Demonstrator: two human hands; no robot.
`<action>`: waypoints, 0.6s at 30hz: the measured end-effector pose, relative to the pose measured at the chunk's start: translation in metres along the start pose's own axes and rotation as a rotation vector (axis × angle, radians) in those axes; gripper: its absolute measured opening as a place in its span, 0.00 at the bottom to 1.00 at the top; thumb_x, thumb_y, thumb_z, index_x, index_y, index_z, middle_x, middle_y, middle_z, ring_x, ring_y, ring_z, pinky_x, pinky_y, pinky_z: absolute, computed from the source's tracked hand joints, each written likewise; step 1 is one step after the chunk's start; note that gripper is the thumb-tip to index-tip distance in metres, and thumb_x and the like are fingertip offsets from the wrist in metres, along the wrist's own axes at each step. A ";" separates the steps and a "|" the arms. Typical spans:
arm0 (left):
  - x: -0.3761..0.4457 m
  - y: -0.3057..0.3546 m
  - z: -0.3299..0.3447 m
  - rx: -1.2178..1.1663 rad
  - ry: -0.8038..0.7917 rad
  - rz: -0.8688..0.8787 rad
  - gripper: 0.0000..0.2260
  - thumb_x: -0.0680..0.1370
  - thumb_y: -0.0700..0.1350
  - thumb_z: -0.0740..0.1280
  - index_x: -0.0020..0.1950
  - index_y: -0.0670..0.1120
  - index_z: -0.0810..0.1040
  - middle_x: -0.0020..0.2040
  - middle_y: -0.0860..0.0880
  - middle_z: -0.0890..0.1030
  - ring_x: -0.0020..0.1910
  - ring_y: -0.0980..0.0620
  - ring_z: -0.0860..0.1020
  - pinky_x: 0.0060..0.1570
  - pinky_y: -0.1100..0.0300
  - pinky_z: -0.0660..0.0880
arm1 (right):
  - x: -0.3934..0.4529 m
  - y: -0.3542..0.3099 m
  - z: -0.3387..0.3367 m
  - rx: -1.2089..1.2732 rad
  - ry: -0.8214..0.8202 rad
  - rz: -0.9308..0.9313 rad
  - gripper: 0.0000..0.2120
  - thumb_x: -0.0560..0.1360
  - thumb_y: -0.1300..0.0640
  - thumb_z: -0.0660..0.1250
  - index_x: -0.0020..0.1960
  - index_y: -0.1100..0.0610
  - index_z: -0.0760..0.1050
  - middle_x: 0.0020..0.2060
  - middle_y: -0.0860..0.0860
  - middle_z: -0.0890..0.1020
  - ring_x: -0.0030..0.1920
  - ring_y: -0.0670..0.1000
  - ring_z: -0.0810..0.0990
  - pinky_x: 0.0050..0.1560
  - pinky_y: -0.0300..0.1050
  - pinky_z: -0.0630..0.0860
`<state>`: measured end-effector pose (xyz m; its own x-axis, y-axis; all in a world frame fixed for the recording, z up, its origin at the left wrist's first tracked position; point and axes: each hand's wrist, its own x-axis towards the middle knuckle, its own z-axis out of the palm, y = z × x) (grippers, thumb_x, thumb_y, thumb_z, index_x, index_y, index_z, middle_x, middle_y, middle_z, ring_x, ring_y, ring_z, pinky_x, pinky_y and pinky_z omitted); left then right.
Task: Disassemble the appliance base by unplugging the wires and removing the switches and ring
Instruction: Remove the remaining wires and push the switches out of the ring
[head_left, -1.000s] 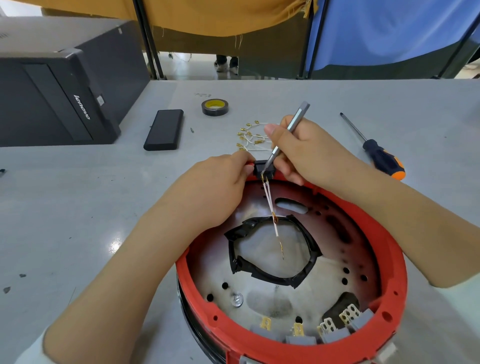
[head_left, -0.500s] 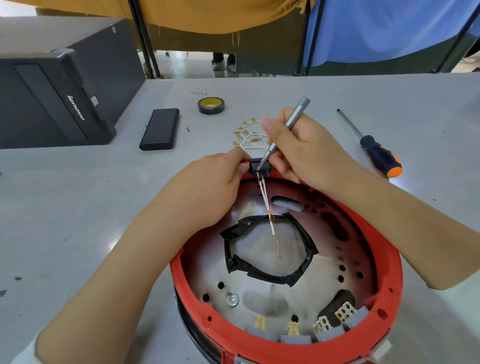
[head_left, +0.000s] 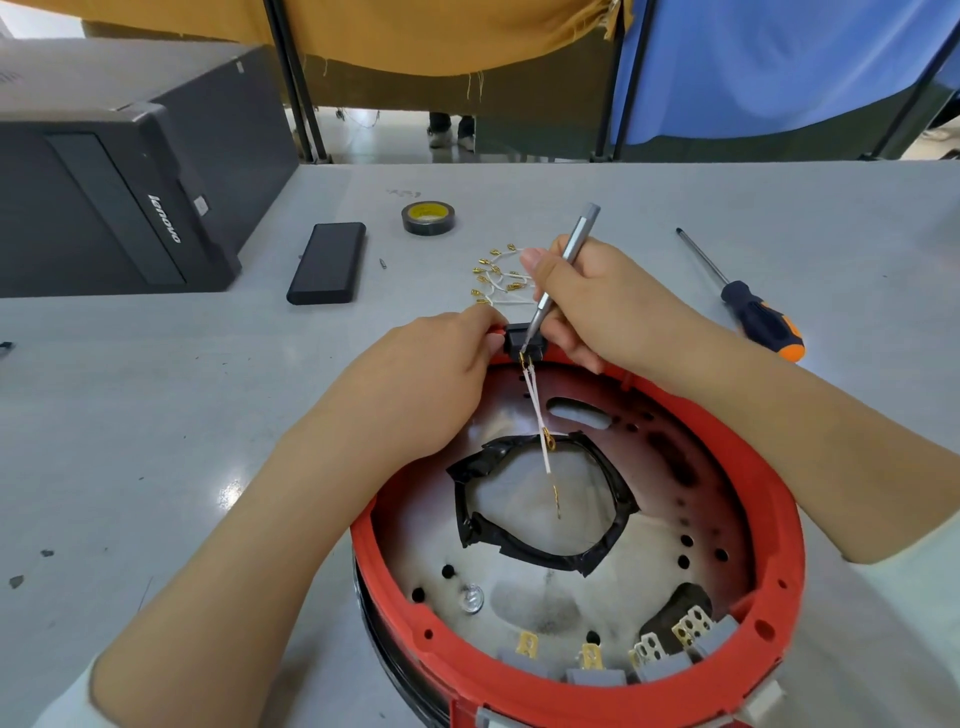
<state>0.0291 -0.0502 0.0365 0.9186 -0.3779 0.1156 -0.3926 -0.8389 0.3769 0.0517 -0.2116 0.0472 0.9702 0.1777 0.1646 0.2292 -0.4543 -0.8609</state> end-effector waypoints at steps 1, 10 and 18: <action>0.000 0.000 0.000 0.002 0.001 0.001 0.13 0.83 0.50 0.51 0.62 0.51 0.71 0.56 0.47 0.78 0.54 0.44 0.75 0.52 0.52 0.69 | 0.001 0.000 0.000 0.006 -0.006 0.013 0.16 0.82 0.49 0.54 0.40 0.57 0.65 0.19 0.49 0.71 0.15 0.47 0.64 0.19 0.33 0.62; 0.000 -0.001 0.000 -0.014 0.004 0.008 0.13 0.83 0.51 0.52 0.62 0.51 0.71 0.55 0.48 0.78 0.54 0.44 0.75 0.51 0.53 0.69 | -0.014 0.004 0.002 0.097 0.049 -0.105 0.13 0.82 0.52 0.56 0.41 0.57 0.64 0.20 0.43 0.67 0.19 0.43 0.66 0.24 0.30 0.63; 0.001 -0.001 0.001 0.002 0.009 0.009 0.13 0.83 0.50 0.51 0.63 0.51 0.71 0.56 0.47 0.78 0.54 0.44 0.75 0.51 0.52 0.69 | -0.009 0.002 0.003 -0.014 0.028 -0.043 0.14 0.82 0.48 0.55 0.41 0.54 0.65 0.20 0.43 0.69 0.19 0.42 0.69 0.27 0.33 0.64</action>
<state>0.0303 -0.0501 0.0353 0.9153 -0.3821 0.1272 -0.4011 -0.8362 0.3740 0.0431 -0.2115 0.0424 0.9613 0.1725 0.2149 0.2715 -0.4593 -0.8458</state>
